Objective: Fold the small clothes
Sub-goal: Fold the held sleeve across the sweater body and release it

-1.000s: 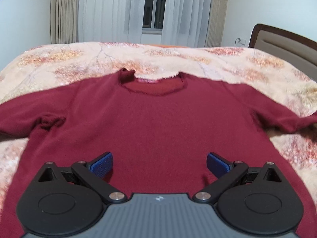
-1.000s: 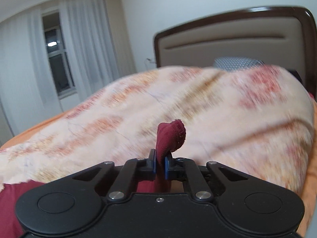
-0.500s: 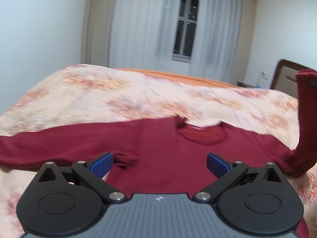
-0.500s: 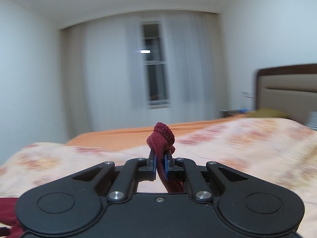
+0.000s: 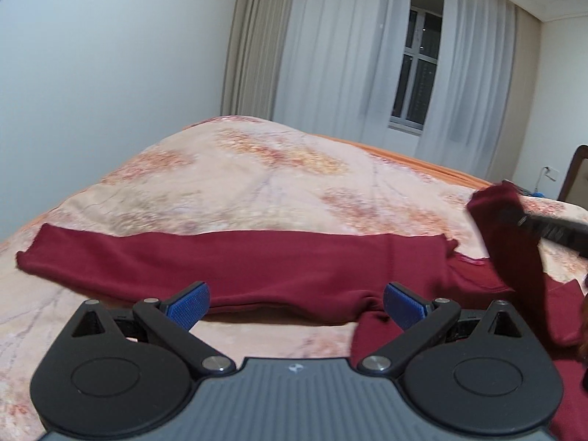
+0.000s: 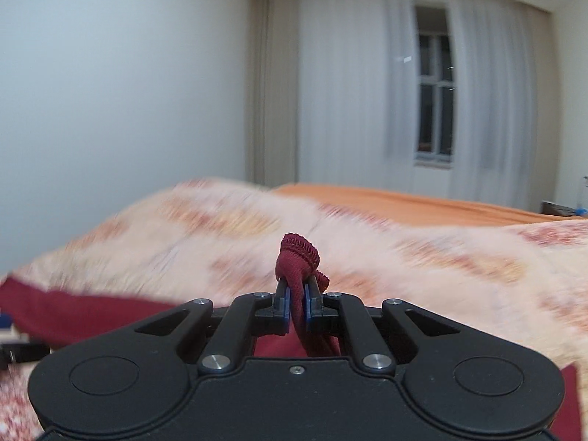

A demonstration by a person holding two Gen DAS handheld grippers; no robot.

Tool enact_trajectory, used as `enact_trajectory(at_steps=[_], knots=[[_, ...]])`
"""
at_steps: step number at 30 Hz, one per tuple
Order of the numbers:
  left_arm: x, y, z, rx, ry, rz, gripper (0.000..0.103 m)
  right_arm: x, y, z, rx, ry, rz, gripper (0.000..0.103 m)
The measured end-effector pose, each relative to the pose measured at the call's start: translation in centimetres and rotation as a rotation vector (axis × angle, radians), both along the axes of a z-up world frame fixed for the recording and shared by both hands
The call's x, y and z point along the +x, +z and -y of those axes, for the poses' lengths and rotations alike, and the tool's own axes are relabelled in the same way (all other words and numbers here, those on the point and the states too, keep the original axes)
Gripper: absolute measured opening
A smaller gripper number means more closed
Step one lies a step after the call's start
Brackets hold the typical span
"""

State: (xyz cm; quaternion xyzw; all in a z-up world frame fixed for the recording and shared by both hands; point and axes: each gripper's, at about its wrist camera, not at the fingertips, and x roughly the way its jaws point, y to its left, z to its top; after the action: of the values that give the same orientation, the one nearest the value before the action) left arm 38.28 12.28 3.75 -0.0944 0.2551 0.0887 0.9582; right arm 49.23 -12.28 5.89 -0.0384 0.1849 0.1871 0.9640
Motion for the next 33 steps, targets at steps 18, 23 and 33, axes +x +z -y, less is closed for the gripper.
enact_trajectory(at_steps=[18, 23, 33], knots=[[1.4, -1.9, -0.8, -0.047, 0.071, -0.020, 0.103, -1.5, -8.2, -8.3, -0.179, 0.245, -0.101, 0.051], [2.3, -2.0, 0.2, -0.043, 0.054, -0.009, 0.103, -3.6, -6.9, -5.2, -0.122, 0.293, -0.102, 0.077], [6.9, -3.2, 6.5, -0.059, -0.108, 0.036, 0.103, -5.5, -5.9, 6.6, -0.192, -0.005, 0.036, 0.102]])
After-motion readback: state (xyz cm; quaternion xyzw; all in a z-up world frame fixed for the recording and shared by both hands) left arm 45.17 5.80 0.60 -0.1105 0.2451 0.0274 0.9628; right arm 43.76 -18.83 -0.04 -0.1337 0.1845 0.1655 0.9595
